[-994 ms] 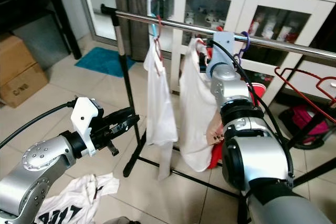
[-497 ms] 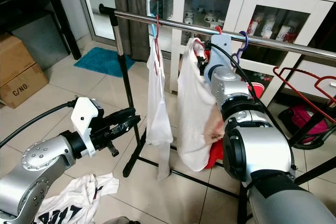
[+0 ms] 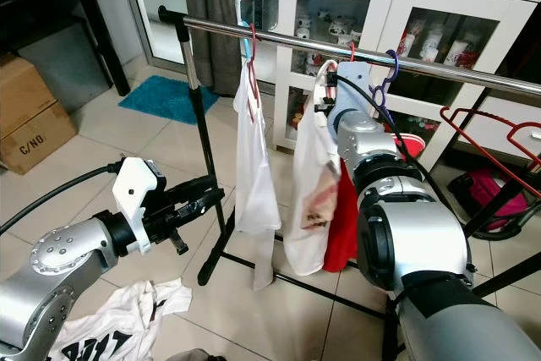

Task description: Hang hanger

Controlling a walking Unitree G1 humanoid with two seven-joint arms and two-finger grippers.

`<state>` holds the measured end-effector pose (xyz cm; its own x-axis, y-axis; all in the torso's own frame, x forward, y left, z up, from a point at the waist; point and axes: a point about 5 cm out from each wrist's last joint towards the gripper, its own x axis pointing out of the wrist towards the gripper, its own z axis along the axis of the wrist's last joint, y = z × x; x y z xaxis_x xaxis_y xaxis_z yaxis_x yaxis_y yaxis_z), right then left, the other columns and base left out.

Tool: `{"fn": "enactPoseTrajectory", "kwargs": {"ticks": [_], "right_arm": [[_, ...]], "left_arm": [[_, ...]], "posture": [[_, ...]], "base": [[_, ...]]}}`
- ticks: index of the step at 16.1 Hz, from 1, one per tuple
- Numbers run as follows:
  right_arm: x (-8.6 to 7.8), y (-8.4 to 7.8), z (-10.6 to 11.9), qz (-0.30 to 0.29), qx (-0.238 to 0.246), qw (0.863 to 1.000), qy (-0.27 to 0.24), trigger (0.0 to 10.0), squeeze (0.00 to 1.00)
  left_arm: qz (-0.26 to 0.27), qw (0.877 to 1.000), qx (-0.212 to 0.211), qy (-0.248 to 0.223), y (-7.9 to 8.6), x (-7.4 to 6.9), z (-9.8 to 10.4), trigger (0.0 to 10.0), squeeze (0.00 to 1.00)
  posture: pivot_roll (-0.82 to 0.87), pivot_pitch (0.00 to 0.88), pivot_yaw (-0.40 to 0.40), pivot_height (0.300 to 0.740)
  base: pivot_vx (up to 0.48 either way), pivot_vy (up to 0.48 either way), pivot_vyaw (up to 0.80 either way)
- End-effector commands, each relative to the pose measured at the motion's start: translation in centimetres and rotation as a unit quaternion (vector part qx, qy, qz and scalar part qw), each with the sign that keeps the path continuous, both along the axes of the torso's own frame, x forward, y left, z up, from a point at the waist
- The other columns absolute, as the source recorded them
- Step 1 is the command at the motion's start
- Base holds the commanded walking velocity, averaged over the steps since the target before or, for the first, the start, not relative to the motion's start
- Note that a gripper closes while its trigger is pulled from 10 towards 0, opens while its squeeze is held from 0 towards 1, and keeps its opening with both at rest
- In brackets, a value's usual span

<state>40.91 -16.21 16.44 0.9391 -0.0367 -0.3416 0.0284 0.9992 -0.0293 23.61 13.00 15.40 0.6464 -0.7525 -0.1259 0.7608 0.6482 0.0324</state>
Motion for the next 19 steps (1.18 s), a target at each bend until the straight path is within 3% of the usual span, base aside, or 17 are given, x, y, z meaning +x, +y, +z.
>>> {"fn": "enactPoseTrajectory", "kwargs": {"ticks": [1, 10, 14, 16, 19], "right_arm": [[0.1, 0.2, 0.3, -0.002, 0.004, 1.0, 0.003, 0.0, 0.0], [0.3, -0.2, 0.8, -0.012, 0.001, 1.0, -0.004, 0.0, 0.0], [0.5, 0.1, 1.6, 0.013, -0.016, 0.999, -0.028, 0.0, 0.0], [0.9, -0.3, 3.4, 0.021, 0.003, 0.994, -0.104, 0.0, 0.0], [0.5, -1.0, 3.0, 0.041, 0.0, 0.991, -0.13, 0.0, 0.0]], "left_arm": [[-0.008, 1.0, 0.002, 0.001, -0.1, -0.2, 0.2, 10.0, 0.0], [-0.007, 1.0, 0.003, -0.002, -0.2, 0.0, 0.3, 10.0, 0.0], [0.002, 1.0, 0.005, -0.002, -0.2, 0.2, 0.0, 10.0, 0.0], [0.069, 0.998, 0.001, 0.002, 0.1, 0.9, -0.7, 10.0, 0.0], [0.104, 0.995, -0.005, -0.003, 0.2, 1.2, -1.1, 10.0, 0.0]], "posture": [[0.05, 0.0, 0.032, 0.74], [0.05, 0.0, 0.029, 0.74], [0.04, 0.0, 0.031, 0.74], [0.03, 0.0, 0.022, 0.74], [0.02, 0.0, 0.024, 0.74]], "base": [[0.0, 0.0, 0.0], [0.0, 0.0, 0.0], [0.0, 0.0, 0.0], [0.0, 0.0, 0.0], [0.0, 0.0, 0.0]]}}
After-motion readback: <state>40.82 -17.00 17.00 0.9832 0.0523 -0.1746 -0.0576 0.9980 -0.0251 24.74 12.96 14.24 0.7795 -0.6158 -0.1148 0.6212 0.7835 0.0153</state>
